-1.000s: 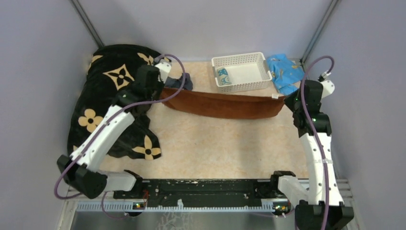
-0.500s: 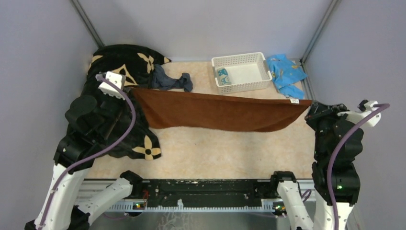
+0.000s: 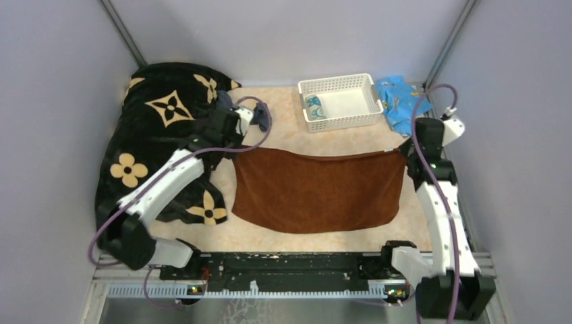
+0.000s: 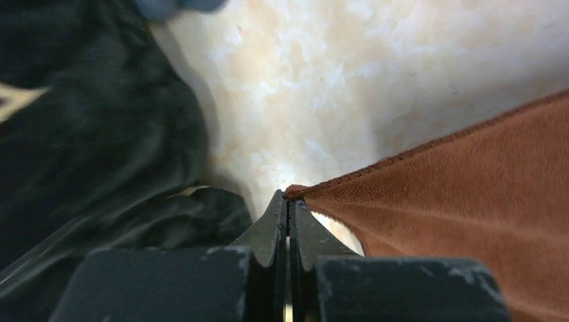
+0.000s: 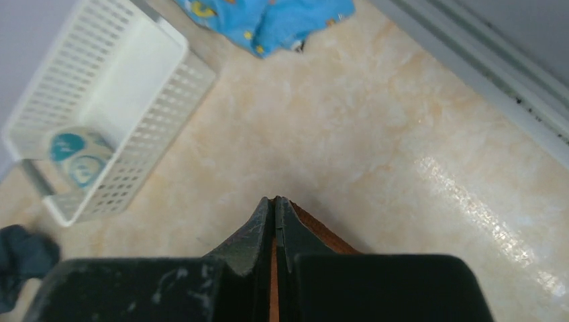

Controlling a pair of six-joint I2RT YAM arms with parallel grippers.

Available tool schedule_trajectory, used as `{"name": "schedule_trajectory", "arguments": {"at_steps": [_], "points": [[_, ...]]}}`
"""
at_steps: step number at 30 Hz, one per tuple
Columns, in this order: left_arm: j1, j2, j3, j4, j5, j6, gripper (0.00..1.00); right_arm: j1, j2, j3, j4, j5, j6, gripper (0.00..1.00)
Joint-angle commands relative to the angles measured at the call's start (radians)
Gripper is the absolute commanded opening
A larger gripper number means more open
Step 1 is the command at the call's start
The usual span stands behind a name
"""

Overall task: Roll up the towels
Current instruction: Flatten out the towel at the center of the board.

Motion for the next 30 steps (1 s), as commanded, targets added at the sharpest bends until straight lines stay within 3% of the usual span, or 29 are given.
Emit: {"name": "schedule_trajectory", "arguments": {"at_steps": [1,7,15,19,22,30], "points": [[0.039,0.250,0.053,0.079,-0.031,-0.027,0.00,-0.009,0.209,-0.074,0.268,0.059,0.057,0.00],[0.108,0.560,0.272,0.073,0.013,0.002,0.00,-0.017,0.469,-0.063,0.529,-0.011,-0.001,0.00],[0.125,0.652,0.378,0.178,0.059,0.087,0.00,-0.063,0.649,0.059,0.544,-0.139,-0.068,0.00],[0.125,0.641,0.383,0.221,0.049,0.126,0.00,-0.076,0.656,0.054,0.570,-0.178,-0.066,0.00],[0.126,0.607,0.407,0.145,0.037,0.092,0.00,-0.087,0.627,0.085,0.509,-0.249,-0.064,0.00],[0.125,0.195,0.203,0.222,-0.002,0.099,0.00,-0.102,0.338,0.085,0.389,-0.246,-0.071,0.00]]}}
